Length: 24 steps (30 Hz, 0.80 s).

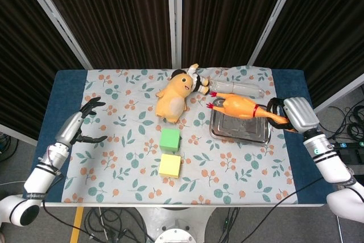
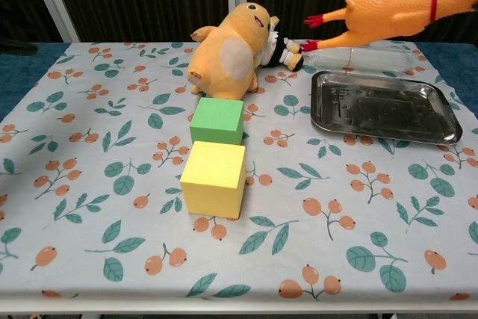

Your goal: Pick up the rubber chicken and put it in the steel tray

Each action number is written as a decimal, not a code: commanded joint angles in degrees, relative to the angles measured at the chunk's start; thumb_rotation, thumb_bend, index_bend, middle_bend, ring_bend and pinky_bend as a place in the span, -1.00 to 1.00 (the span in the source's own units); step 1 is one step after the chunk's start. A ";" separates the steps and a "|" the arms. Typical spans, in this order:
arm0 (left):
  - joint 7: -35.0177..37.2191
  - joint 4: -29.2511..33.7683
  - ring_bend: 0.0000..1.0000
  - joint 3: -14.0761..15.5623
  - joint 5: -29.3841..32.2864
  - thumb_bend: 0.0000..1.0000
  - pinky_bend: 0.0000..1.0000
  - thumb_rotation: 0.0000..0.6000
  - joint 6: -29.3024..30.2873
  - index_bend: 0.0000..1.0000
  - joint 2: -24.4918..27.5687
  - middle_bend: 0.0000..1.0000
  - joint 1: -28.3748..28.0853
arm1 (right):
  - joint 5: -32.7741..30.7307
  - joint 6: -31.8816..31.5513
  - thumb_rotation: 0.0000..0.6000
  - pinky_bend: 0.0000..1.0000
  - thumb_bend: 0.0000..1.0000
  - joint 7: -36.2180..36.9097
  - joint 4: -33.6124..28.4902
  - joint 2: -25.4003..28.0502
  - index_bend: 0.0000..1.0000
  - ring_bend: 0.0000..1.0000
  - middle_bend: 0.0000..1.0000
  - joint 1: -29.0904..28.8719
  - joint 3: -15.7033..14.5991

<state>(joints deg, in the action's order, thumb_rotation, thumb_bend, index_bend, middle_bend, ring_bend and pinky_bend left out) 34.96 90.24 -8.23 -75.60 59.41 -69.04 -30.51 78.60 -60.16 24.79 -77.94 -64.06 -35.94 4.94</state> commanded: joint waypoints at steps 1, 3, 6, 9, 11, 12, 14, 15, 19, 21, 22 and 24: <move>-0.78 0.51 -0.81 -0.28 0.95 -0.65 -0.52 1.00 -0.53 -0.58 0.04 -0.73 0.20 | 0.79 4.61 1.00 1.00 -0.70 7.67 9.36 -4.77 1.00 0.54 0.62 1.51 -1.95; -1.43 0.87 -0.81 -0.47 1.48 -0.65 -0.52 1.00 -0.74 -0.58 0.14 -0.73 0.25 | 1.55 5.62 1.00 1.00 -0.70 9.83 12.13 -6.39 1.00 0.54 0.62 1.41 -2.29; -2.58 1.57 -0.81 -0.68 2.38 -0.65 -0.52 1.00 -1.19 -0.58 0.32 -0.73 0.38 | 3.32 6.47 1.00 1.00 -0.69 13.81 16.30 -8.94 1.00 0.54 0.62 1.13 -2.75; -3.41 1.93 -0.81 -1.03 3.31 -0.65 -0.52 1.00 -1.58 -0.58 0.34 -0.73 0.39 | 4.82 6.55 1.00 1.00 -0.70 17.57 19.07 -10.78 1.00 0.54 0.62 0.84 -2.98; -3.86 2.26 -0.81 -1.39 3.96 -0.65 -0.52 1.00 -1.72 -0.58 0.37 -0.73 0.42 | 5.99 6.03 1.00 1.00 -0.70 20.97 20.90 -12.08 1.00 0.54 0.62 0.72 -3.09; -4.06 2.40 -0.81 -1.52 4.20 -0.65 -0.52 1.00 -1.84 -0.58 0.38 -0.73 0.42 | 6.45 5.92 1.00 1.00 -0.70 22.40 21.61 -12.56 1.00 0.54 0.62 0.67 -3.19; -4.66 2.77 -0.81 -1.63 4.54 -0.65 -0.52 1.00 -2.24 -0.58 0.51 -0.73 0.38 | 7.55 5.93 1.00 1.00 -0.70 25.09 23.37 -13.59 1.00 0.54 0.62 0.49 -3.68; -4.97 2.94 -0.81 -1.64 4.64 -0.65 -0.52 1.00 -2.47 -0.58 0.57 -0.73 0.32 | 7.99 6.01 1.00 1.00 -0.70 25.92 24.22 -14.06 1.00 0.54 0.62 0.41 -3.93; -6.17 3.34 -0.81 -1.82 5.24 -0.65 -0.52 1.00 -3.61 -0.58 0.62 -0.73 -0.05 | 9.15 6.58 1.00 1.00 -0.70 30.12 28.21 -16.72 1.00 0.54 0.62 0.08 -4.68; -6.42 3.44 -0.81 -2.01 5.66 -0.65 -0.52 1.00 -4.03 -0.58 0.55 -0.73 -0.18 | 9.48 6.71 1.00 1.00 -0.70 31.55 30.34 -18.12 1.00 0.53 0.62 -0.03 -4.89; -6.53 3.58 -0.81 -2.03 5.85 -0.65 -0.52 1.00 -4.42 -0.58 0.58 -0.73 -0.25 | 9.67 6.96 1.00 0.98 -0.71 32.56 31.81 -19.04 1.00 0.52 0.62 -0.10 -5.09; -6.55 3.92 -0.81 -1.97 5.86 -0.65 -0.52 1.00 -5.32 -0.58 0.88 -0.73 -0.43 | 10.21 7.85 1.00 0.92 -0.74 34.14 34.50 -20.48 0.99 0.47 0.62 -0.39 -5.71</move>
<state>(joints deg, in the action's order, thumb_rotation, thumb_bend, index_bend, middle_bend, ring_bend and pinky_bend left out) 28.46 93.94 -10.20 -69.79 54.52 -68.33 -30.81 88.01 -53.21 57.40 -45.99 -82.73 -35.97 -0.01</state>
